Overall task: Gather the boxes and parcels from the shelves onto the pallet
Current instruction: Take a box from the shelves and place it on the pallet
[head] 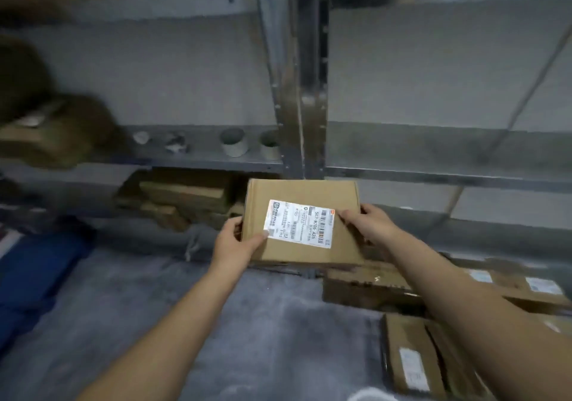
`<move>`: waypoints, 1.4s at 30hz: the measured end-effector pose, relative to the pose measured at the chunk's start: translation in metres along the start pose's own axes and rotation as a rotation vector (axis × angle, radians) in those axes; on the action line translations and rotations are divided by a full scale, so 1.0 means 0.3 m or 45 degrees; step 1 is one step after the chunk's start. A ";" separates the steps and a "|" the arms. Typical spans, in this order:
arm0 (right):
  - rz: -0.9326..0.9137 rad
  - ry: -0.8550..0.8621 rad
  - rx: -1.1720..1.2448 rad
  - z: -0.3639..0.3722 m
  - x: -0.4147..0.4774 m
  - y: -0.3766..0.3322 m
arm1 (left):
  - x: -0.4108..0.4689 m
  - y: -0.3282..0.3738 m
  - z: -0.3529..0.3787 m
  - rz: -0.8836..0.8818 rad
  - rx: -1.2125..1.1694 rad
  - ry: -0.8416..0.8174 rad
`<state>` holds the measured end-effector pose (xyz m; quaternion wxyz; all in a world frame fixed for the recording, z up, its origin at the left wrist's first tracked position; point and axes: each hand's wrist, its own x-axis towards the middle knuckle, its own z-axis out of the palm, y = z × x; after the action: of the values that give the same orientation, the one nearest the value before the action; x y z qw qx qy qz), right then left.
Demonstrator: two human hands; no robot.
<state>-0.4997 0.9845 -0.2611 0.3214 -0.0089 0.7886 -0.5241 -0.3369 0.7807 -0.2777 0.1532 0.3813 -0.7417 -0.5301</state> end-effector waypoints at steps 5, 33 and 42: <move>-0.227 -0.257 -0.228 0.580 -0.044 -0.225 | -0.070 -0.195 -0.522 -0.136 -0.180 0.384; -0.534 -1.265 -0.578 2.708 -0.017 -0.899 | 0.269 -0.711 -1.962 -0.576 -0.552 1.457; -0.549 -1.288 -0.538 3.341 0.031 -1.067 | 0.594 -0.955 -2.471 -0.717 -0.534 1.550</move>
<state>-0.0930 0.0142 -0.2439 0.5351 -0.4820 0.6049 -0.3397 0.1287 0.1124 -0.2780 0.4683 0.7503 -0.2792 -0.3739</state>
